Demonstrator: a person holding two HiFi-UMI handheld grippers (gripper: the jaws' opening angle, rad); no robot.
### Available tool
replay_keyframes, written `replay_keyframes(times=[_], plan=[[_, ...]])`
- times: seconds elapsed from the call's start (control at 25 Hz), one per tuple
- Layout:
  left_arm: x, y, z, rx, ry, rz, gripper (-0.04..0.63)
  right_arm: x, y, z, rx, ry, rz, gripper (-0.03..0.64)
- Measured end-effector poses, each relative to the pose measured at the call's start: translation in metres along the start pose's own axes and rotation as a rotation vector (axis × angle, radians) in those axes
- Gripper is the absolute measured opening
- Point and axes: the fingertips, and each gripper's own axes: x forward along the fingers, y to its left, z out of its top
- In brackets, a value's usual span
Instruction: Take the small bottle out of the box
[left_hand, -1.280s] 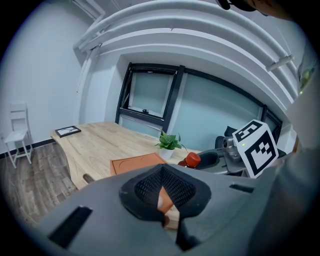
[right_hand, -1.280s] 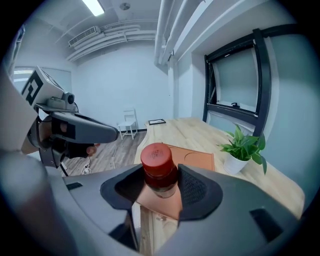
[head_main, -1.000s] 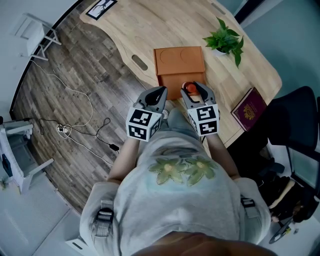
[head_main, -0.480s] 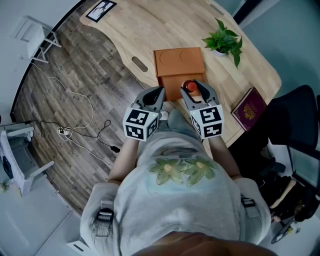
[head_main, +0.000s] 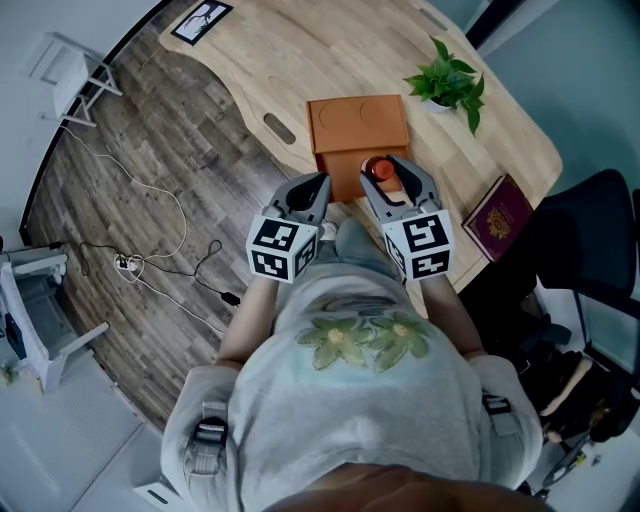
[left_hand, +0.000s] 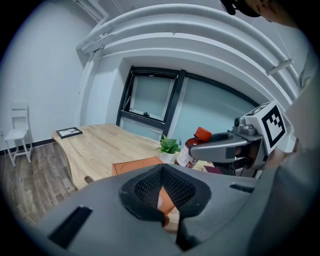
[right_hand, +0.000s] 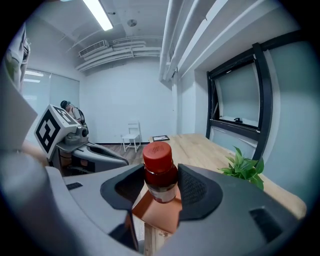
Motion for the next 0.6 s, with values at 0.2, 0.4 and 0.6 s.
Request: replay_keyframes(times=[0.2,0.4,0.6], plan=[[-0.0002,-0.0009,0.0002,-0.002,-0.002,-0.002,0.006,-0.0014,0.0021,0.0013,-0.012,-0.001,0.004,0.202],[-0.0013,-0.0009,-0.0006,-0.004,-0.002,-0.003,0.006,-0.0014,0.0045,0.0023,-0.018,-0.003,0.007,0.202],[-0.0021,-0.0009,-0.0023,-0.005,-0.001,-0.004,0.006,-0.0014,0.0059,0.0017,-0.014,-0.004,0.01,0.202]])
